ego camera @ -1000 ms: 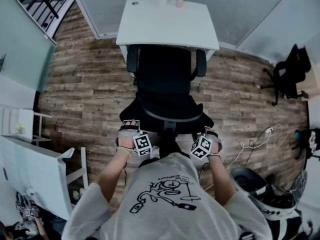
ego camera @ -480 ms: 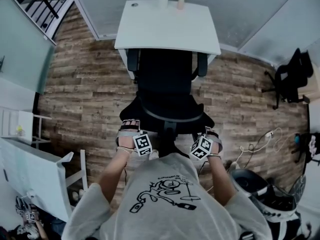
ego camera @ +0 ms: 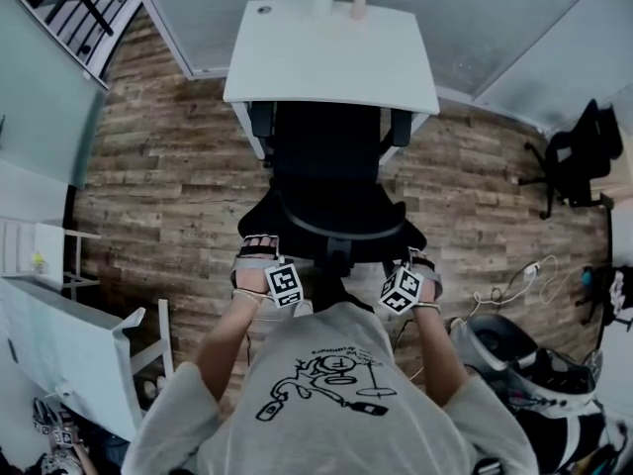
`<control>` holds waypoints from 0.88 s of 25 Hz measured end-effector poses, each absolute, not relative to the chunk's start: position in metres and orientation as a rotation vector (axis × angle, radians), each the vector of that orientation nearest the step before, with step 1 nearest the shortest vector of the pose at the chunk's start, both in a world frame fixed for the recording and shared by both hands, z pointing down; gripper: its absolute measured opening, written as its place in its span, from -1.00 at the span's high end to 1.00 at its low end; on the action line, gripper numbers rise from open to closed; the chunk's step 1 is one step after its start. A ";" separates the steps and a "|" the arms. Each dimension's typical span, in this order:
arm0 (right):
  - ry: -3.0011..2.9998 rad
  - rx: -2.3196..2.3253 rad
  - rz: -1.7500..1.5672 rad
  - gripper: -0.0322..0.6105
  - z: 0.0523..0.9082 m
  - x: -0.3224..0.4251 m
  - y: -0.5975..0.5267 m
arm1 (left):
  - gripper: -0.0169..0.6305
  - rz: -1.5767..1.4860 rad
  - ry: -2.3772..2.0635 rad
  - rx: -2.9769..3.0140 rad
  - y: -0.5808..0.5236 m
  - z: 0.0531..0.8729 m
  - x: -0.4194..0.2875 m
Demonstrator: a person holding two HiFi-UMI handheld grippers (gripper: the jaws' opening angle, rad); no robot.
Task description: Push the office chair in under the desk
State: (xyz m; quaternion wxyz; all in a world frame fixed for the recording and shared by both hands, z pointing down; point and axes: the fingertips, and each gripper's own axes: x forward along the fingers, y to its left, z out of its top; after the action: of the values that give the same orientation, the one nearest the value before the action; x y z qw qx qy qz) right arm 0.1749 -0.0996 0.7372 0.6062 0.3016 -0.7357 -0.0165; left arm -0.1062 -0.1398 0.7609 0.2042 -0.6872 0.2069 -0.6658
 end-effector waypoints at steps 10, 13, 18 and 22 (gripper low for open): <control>-1.710 0.700 -0.038 0.35 0.739 0.175 -0.134 | 0.52 -1.880 0.576 -1.915 -0.174 0.763 -0.106; -1.715 0.697 -0.041 0.35 0.738 0.175 -0.144 | 0.52 -1.882 0.581 -1.925 -0.183 0.763 -0.106; -1.726 0.691 -0.044 0.35 0.737 0.175 -0.161 | 0.51 -1.902 0.592 -1.918 -0.200 0.763 -0.106; -1.725 0.687 -0.047 0.35 0.737 0.177 -0.173 | 0.51 -1.910 0.599 -1.914 -0.212 0.762 -0.106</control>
State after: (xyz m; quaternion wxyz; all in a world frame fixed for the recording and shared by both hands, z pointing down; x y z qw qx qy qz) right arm 0.1771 -0.1734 0.7370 0.5987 0.2964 -0.7438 -0.0203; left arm -0.1056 -0.2116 0.7619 0.1847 -0.6792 0.2125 -0.6778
